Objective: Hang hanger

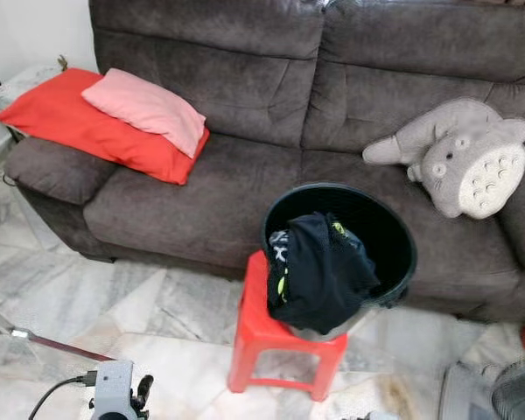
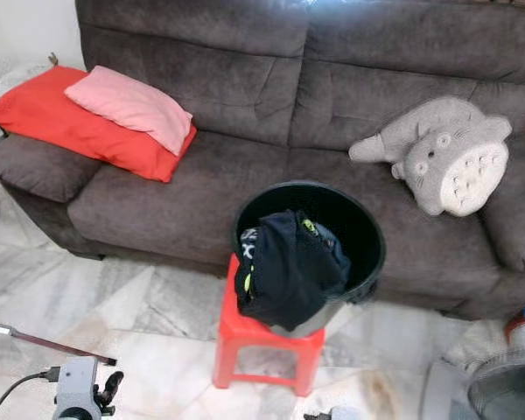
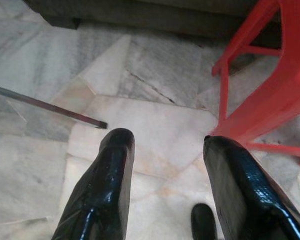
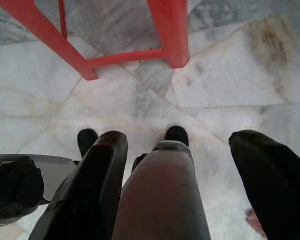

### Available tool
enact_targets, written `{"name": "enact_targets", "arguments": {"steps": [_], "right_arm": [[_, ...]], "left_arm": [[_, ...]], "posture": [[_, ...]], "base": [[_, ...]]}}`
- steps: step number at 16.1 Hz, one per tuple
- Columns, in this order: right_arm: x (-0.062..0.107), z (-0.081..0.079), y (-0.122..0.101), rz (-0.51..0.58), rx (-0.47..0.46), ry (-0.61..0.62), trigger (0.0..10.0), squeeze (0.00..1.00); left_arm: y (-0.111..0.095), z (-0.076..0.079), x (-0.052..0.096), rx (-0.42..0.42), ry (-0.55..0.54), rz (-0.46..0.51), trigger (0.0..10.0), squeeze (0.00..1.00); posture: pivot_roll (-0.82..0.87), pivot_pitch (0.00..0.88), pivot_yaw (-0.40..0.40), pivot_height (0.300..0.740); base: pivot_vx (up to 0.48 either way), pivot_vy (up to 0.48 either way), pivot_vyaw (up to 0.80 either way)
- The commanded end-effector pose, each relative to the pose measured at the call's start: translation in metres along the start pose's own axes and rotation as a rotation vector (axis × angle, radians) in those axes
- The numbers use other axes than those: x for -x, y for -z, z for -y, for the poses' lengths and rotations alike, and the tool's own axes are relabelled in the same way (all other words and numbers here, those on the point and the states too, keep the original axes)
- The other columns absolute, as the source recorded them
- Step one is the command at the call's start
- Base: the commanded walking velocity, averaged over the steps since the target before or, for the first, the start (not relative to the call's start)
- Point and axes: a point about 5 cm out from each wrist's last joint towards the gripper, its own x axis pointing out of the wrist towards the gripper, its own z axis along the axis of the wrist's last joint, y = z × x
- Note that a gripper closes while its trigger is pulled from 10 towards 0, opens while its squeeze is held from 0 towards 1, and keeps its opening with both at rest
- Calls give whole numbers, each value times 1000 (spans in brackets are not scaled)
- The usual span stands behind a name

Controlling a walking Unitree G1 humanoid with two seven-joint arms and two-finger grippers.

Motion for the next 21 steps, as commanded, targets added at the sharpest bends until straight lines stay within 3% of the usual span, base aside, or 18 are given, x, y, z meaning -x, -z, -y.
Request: {"name": "enact_targets", "arguments": {"steps": [1,8,10,11,12,15,17,21], "right_arm": [[3,8,9,-27,-13,22,10000,0],[3,8,6,2,-6,26,10000,0],[-1,11,-74,343,25,10,10000,0],[4,14,-102,486,25,20,10000,0],[14,18,-125,637,85,47,10000,0],[36,12,-157,858,139,29,10000,0],[67,-2,-190,1068,237,-2,10000,0],[107,-33,-218,1237,182,-105,10000,0]], "left_arm": [[14,6,6,6,24,-52,10000,0],[28,6,10,9,15,-143,10000,0],[33,3,12,-2,15,-173,10000,0],[35,1,13,-6,10,-185,10000,0],[39,-2,15,-5,-6,-214,10000,0],[49,-3,21,-2,-22,-270,10000,0],[57,-2,26,-2,-27,-303,10000,0],[59,-1,27,29,-47,-308,10000,0]], "posture": [[-1,148,-29,740],[-14,147,-38,740],[-47,155,-40,740],[-50,157,-40,740],[-41,157,-40,740],[-46,152,-40,740],[-54,142,-39,740],[-37,124,-39,740]], "base": [[0,0,0],[0,0,0],[0,0,0],[0,0,0],[0,0,0],[0,0,0],[0,0,0],[0,0,0]]}}
